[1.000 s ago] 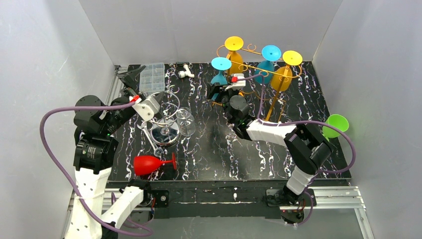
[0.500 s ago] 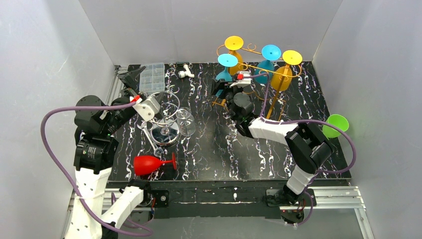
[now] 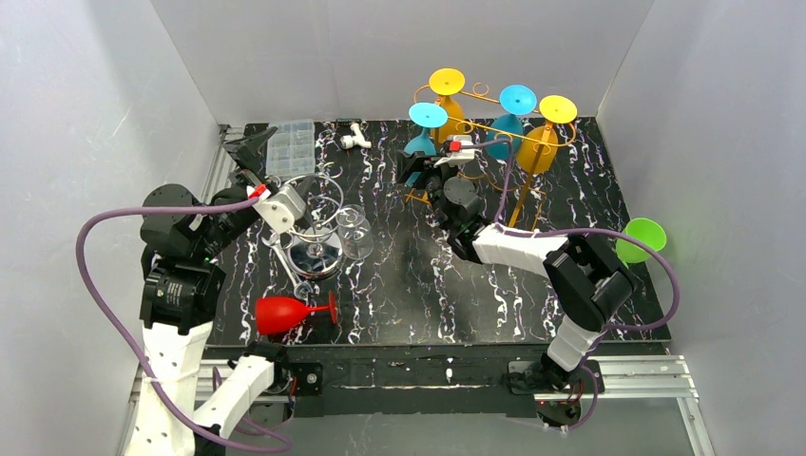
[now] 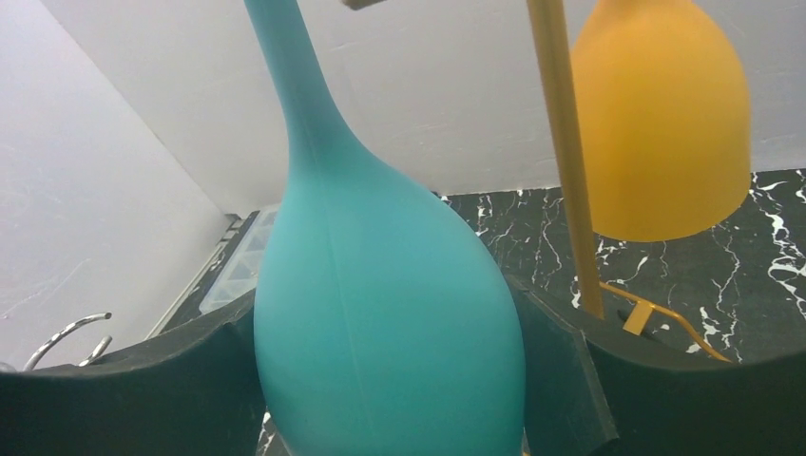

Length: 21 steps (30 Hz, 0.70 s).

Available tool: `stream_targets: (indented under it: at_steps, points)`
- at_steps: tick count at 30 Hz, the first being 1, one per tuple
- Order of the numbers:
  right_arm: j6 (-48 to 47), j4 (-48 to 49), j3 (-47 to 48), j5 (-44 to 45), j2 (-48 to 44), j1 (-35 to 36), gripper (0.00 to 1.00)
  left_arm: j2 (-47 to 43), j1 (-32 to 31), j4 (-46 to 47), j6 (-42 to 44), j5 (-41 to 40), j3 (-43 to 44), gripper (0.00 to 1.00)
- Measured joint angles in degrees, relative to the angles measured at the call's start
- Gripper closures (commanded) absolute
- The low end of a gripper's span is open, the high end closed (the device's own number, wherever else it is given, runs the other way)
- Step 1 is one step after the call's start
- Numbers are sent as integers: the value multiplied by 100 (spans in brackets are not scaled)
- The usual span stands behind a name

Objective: Place the wine glass upside down on the wine glass rack

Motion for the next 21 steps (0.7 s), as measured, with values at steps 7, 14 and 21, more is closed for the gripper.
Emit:
stream_targets:
  at_steps: [7, 14, 21]
  points:
    - [22, 11, 42, 15, 50, 28, 30, -31, 0, -2, 15, 0, -26, 2]
    - [22, 17, 42, 109, 59, 28, 29, -31, 0, -20, 17, 0, -33, 2]
    - [103, 166, 42, 155, 326, -2, 29, -31, 0, -76, 37, -2, -33, 2]
